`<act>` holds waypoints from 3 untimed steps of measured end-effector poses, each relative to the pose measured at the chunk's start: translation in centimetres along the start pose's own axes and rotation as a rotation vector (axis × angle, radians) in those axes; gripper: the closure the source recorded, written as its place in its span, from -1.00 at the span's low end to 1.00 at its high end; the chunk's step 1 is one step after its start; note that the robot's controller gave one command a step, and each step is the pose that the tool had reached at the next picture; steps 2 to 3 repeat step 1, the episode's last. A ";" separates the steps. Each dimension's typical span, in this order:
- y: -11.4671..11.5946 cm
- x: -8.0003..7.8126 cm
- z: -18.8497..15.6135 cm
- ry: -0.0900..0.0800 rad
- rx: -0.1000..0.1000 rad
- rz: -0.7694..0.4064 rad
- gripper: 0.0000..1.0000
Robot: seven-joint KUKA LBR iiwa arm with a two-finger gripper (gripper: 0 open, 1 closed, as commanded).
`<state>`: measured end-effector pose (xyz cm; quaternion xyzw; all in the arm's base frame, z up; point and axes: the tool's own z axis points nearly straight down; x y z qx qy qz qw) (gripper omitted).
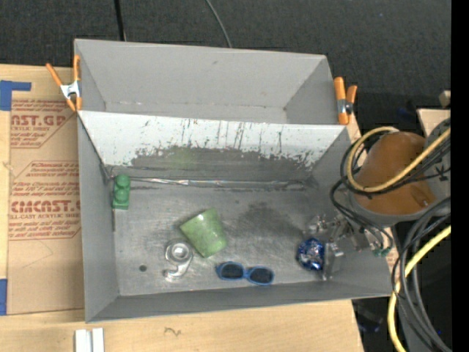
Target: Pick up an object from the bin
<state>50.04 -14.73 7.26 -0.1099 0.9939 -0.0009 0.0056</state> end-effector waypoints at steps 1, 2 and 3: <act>0.9 0.8 -16.5 0.003 0.000 -0.258 1.00; 0.9 0.8 -16.5 0.003 0.000 -0.258 1.00; 0.9 0.8 -16.5 0.003 0.000 -0.258 1.00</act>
Offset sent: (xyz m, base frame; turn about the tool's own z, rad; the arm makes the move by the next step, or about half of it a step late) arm -0.0133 0.0062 0.1621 -0.2585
